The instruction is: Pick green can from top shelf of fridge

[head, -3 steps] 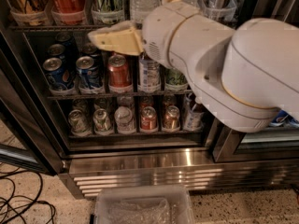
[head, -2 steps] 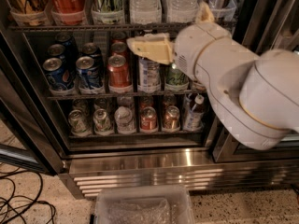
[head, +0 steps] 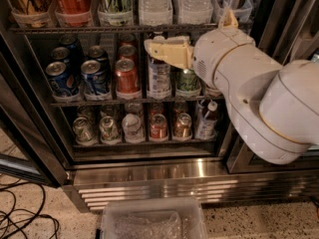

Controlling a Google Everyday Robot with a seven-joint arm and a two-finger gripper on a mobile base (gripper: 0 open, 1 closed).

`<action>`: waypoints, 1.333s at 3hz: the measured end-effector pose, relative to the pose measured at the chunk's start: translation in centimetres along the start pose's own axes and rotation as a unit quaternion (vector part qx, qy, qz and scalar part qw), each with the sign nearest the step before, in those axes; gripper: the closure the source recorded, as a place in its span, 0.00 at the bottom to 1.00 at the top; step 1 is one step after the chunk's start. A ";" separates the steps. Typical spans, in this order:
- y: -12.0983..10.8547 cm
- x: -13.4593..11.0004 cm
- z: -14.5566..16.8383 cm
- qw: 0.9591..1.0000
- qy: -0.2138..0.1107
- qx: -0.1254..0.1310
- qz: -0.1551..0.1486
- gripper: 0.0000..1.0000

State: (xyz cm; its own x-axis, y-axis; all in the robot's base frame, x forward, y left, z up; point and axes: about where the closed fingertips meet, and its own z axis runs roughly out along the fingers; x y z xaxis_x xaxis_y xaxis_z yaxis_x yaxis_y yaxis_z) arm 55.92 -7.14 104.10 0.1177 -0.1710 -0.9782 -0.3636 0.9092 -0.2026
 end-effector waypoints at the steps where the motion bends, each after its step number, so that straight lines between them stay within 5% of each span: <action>1: 0.9 0.6 0.1 1.000 0.003 0.000 0.010 0.00; 3: 9.6 1.5 2.8 0.997 -0.022 -0.025 0.071 0.00; 4: 13.4 0.1 3.7 0.995 -0.055 -0.019 0.075 0.00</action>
Offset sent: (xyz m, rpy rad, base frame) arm -0.0029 0.1057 -0.0517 0.1605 0.0544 0.0584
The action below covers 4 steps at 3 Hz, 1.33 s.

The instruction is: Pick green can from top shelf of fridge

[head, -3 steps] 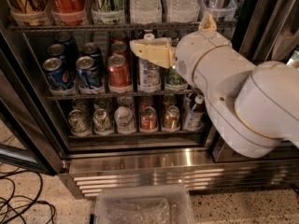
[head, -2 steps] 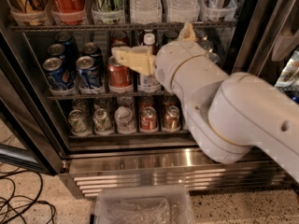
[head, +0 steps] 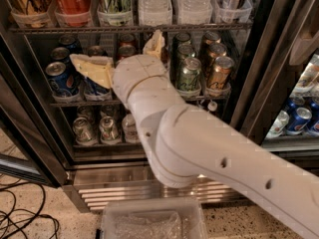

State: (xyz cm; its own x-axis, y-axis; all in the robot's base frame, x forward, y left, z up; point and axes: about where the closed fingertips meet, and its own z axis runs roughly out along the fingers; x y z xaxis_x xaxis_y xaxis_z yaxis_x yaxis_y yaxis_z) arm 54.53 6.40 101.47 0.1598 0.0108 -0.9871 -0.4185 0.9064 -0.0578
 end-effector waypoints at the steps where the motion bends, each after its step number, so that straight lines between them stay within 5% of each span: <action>1: 1.9 -1.4 0.3 0.999 -0.031 0.021 -0.023 0.03; 2: 2.6 -2.2 0.5 0.996 -0.050 0.052 -0.054 0.07; 4: 2.5 -1.8 2.7 0.995 -0.050 0.079 -0.037 0.10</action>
Offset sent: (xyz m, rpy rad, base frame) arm -0.0145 0.0309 0.0300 -0.0765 -0.2050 -0.2057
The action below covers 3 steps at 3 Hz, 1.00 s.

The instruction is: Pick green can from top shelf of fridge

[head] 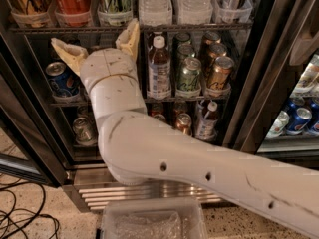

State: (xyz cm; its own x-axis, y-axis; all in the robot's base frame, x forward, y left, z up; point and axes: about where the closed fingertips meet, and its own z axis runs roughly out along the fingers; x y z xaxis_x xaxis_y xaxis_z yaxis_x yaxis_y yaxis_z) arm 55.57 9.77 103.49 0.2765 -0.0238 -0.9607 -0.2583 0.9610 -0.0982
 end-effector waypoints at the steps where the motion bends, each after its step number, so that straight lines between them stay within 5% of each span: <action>1: 0.4 0.4 1.8 1.000 -0.007 -0.007 0.018 0.13; 2: 0.2 0.7 3.5 1.000 -0.019 -0.010 0.021 0.15; 3: -0.6 1.2 4.9 1.000 -0.028 0.000 0.000 0.31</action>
Offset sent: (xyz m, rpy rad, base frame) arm 0.0544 0.0149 0.0043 0.0541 -0.0482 0.0446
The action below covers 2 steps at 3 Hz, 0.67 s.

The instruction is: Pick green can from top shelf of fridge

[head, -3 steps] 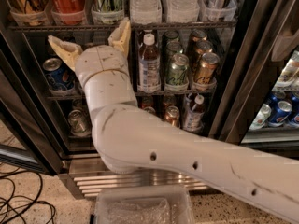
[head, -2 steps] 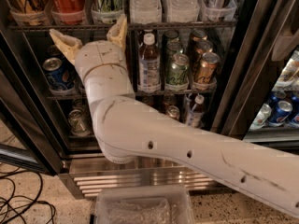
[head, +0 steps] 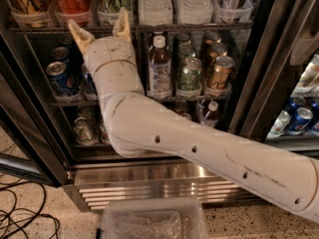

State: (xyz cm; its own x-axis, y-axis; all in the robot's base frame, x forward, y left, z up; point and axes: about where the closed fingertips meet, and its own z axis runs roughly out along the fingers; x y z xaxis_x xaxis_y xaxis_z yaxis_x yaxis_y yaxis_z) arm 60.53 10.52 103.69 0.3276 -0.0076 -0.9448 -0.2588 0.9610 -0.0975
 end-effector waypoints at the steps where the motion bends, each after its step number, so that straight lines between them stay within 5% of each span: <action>1: -1.9 0.3 0.2 0.999 0.004 0.029 -0.040 0.35; 2: -4.2 0.3 0.3 0.996 0.010 0.061 -0.067 0.34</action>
Offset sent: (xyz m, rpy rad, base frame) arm 0.0208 -0.0652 0.0044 -0.1238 -0.0190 -0.2547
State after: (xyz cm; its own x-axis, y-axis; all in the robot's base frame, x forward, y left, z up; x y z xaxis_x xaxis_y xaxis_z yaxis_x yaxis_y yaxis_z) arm 61.98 6.61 103.89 0.3322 -0.1416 -0.9325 -0.1008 0.9777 -0.1844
